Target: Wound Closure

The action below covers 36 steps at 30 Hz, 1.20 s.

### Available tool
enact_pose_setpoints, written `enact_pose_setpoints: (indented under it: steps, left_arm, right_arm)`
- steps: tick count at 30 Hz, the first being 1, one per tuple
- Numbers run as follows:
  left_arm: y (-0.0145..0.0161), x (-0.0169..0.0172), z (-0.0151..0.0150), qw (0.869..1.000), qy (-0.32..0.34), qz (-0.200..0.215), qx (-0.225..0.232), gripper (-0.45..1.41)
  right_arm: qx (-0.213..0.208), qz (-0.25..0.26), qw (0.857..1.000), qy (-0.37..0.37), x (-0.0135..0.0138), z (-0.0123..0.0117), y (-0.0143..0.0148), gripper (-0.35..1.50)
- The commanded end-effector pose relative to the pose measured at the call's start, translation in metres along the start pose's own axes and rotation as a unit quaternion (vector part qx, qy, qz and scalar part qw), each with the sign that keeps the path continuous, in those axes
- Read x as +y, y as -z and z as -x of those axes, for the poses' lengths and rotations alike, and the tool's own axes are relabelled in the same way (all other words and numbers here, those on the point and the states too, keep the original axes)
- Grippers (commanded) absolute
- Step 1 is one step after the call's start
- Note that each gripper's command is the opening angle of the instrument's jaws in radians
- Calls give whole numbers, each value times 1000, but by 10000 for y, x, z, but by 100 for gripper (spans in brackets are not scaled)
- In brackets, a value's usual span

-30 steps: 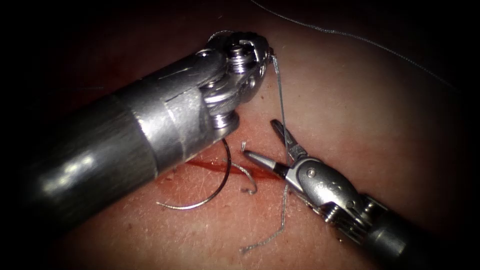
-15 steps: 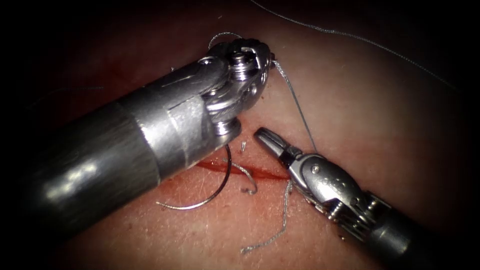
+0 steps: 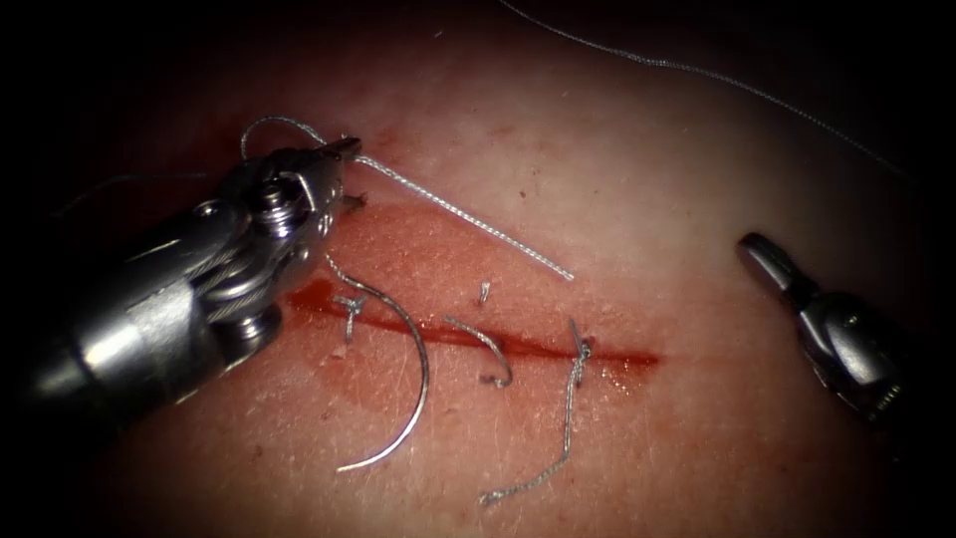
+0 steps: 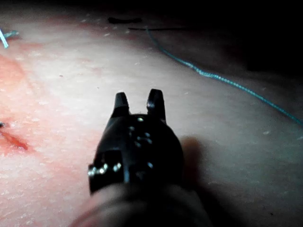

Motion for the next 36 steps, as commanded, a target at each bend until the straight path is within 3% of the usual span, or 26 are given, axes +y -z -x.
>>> enact_pose_setpoints:
  steps: [1,3,6,9,13,17,22,25,31,36]
  left_arm:
    - [3,6,-4,1000,-1,-2,2,68]
    - [2,-1,-15,1000,2,-10,9,68]
    - [7,-9,-21,1000,16,-13,10,84]
    - [21,-15,-12,999,30,-16,14,94]
    - [43,-29,21,998,48,-31,3,101]
    - [61,-59,72,998,55,-39,-8,125]
    - [73,-90,118,994,31,-70,-79,125]
    - [70,-107,136,991,10,-88,-96,121]
    - [48,-137,124,985,-43,-118,-115,118]
    - [16,-160,119,982,-62,-146,-98,108]
  right_arm:
    - [4,-2,1000,2,-7,0,-14,88]
    - [6,-9,1000,3,-19,5,-17,91]
    - [8,-17,1000,5,-38,11,-23,96]
    - [9,-33,999,7,-58,16,-28,99]
    - [9,-39,999,8,-69,19,-29,101]
    - [9,-41,999,8,-69,19,-28,103]
    - [9,-45,999,8,-70,20,-28,103]
    - [10,-48,999,9,-70,20,-28,103]
    - [10,-49,999,9,-71,21,-27,103]
    - [10,-51,999,9,-72,22,-27,101]
